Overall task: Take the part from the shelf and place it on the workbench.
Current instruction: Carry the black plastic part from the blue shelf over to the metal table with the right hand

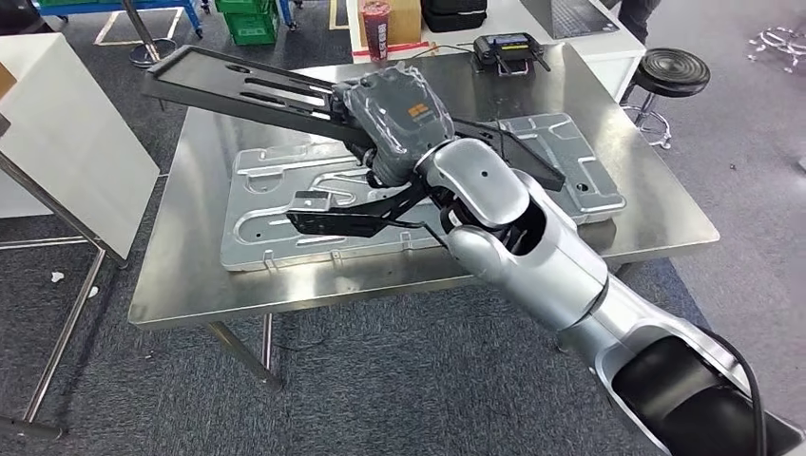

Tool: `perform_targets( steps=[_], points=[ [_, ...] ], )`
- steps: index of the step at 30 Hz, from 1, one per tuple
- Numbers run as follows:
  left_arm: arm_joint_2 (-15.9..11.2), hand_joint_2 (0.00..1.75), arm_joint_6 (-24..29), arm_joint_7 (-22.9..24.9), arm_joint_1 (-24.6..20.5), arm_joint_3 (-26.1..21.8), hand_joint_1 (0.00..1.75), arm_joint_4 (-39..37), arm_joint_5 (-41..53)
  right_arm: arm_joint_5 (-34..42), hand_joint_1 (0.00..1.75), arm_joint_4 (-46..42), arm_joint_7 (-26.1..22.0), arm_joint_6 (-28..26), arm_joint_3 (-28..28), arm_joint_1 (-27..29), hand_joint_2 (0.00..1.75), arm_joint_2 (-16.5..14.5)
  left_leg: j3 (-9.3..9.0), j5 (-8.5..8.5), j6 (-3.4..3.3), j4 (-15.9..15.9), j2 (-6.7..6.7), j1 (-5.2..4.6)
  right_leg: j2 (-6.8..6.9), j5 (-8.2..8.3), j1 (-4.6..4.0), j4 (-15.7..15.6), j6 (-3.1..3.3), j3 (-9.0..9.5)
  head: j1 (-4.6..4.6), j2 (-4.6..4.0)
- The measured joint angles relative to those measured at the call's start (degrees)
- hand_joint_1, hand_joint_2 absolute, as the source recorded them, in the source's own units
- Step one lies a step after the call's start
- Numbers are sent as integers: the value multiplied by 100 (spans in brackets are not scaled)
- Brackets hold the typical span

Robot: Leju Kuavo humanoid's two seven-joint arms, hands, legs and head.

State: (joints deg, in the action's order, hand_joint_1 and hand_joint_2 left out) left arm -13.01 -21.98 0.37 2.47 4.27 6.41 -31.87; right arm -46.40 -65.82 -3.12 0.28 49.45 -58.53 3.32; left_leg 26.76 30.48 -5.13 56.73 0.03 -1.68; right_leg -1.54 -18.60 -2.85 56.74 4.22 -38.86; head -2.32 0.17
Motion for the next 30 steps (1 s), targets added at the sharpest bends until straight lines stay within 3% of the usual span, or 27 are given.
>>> perform_targets(
  steps=[1,3,5,6,8,10,11,13,14,15,16,17,18,19,21,22,24,25,26,27,29,30],
  points=[
    [-19,0,3,-5,-4,1,0,-1,-3,-5,169,22,-3,-8,9,6,175,1,-8,-116,-35,-161,12,-24,0,31,45,-52,-35,-1,21,0],
    [-57,0,7,-29,-23,-1,0,1,-19,-22,169,61,-6,-20,18,27,175,4,-63,-238,32,-437,26,-96,-5,135,133,-202,-121,9,30,0],
    [-74,0,19,-52,-4,-6,0,2,-36,-50,169,96,-14,-28,19,35,175,18,-194,-425,-4,-724,57,-61,6,140,154,-231,-173,-2,32,0],
    [-67,0,24,-62,7,-8,0,2,-42,-62,169,109,-25,-31,19,26,175,36,-258,-495,-3,-823,72,-18,15,39,158,-84,-216,-67,36,0],
    [-37,0,29,-82,20,-9,0,2,-44,-81,169,133,-48,-31,19,15,175,99,-316,-521,59,-880,89,84,39,-328,241,632,-354,-392,45,0],
    [20,0,34,-101,22,-8,0,2,-48,-115,169,160,-57,-20,20,39,175,167,-324,-460,172,-818,89,200,73,-553,369,1306,-523,-709,47,0],
    [52,0,33,-107,27,-7,0,2,-51,-160,169,176,-55,-13,21,51,175,194,-325,-405,248,-755,87,268,97,-517,433,1355,-609,-728,48,0],
    [108,0,24,-116,35,-5,0,2,-63,-323,169,204,-36,-15,23,54,175,240,-320,-226,439,-544,86,415,160,-249,560,836,-790,-446,49,0],
    [108,0,16,-126,36,-5,0,1,-75,-436,169,224,-14,-33,31,46,175,272,-284,-111,543,-411,87,457,169,-186,591,570,-848,-279,58,0],
    [104,0,6,-133,33,-4,0,1,-85,-554,169,239,13,-60,51,38,175,288,-239,-3,630,-273,87,482,164,-182,604,402,-832,-171,66,0],
    [100,0,-3,-141,22,-3,0,0,-94,-658,169,255,38,-86,75,38,175,307,-207,80,694,-175,90,488,149,-251,596,369,-771,-140,71,0],
    [95,0,-9,-149,9,-2,0,0,-100,-736,169,276,61,-107,102,44,175,327,-184,130,733,-128,89,481,124,-337,573,446,-664,-160,76,0],
    [105,0,-13,-150,-3,-1,0,0,-101,-783,169,293,78,-122,124,49,175,336,-191,156,751,-113,88,489,116,-382,566,489,-561,-183,72,0],
    [109,0,-14,-152,-12,0,0,0,-102,-803,169,308,89,-128,137,53,175,351,-214,185,766,-111,85,499,112,-423,560,514,-499,-187,66,0],
    [113,0,-14,-152,-13,1,0,-1,-102,-817,169,326,100,-138,159,41,175,363,-111,329,770,148,71,512,97,-475,551,521,-416,-150,60,0],
    [115,0,-15,-152,-15,2,0,-1,-102,-820,169,327,100,-140,175,37,175,363,53,468,764,471,64,505,88,-495,538,504,-386,-114,57,0],
    [118,0,-15,-153,-18,2,0,-1,-102,-825,169,346,98,-142,207,46,175,364,594,748,735,1336,60,469,81,-533,491,471,-340,-42,57,0],
    [118,0,-15,-153,-16,2,0,-1,-102,-826,169,356,97,-142,220,57,175,364,845,780,707,1657,60,446,76,-554,461,463,-320,-8,57,0],
    [118,0,-14,-152,-10,2,0,-1,-102,-826,169,366,95,-142,231,65,175,365,1011,692,662,1780,58,419,67,-578,428,461,-304,27,58,0],
    [118,0,-14,-152,-1,2,0,-1,-102,-826,169,371,93,-142,241,68,175,365,1065,480,598,1665,55,386,57,-605,396,460,-290,68,57,0],
    [105,0,-14,-152,17,2,0,-2,-102,-827,169,376,94,-143,270,57,175,365,927,-89,408,988,40,288,41,-651,346,445,-273,160,65,0],
    [98,0,-14,-151,22,2,0,-3,-102,-828,169,379,95,-145,286,48,175,366,840,-293,317,666,34,242,34,-663,334,430,-275,192,70,0]
  ],
)
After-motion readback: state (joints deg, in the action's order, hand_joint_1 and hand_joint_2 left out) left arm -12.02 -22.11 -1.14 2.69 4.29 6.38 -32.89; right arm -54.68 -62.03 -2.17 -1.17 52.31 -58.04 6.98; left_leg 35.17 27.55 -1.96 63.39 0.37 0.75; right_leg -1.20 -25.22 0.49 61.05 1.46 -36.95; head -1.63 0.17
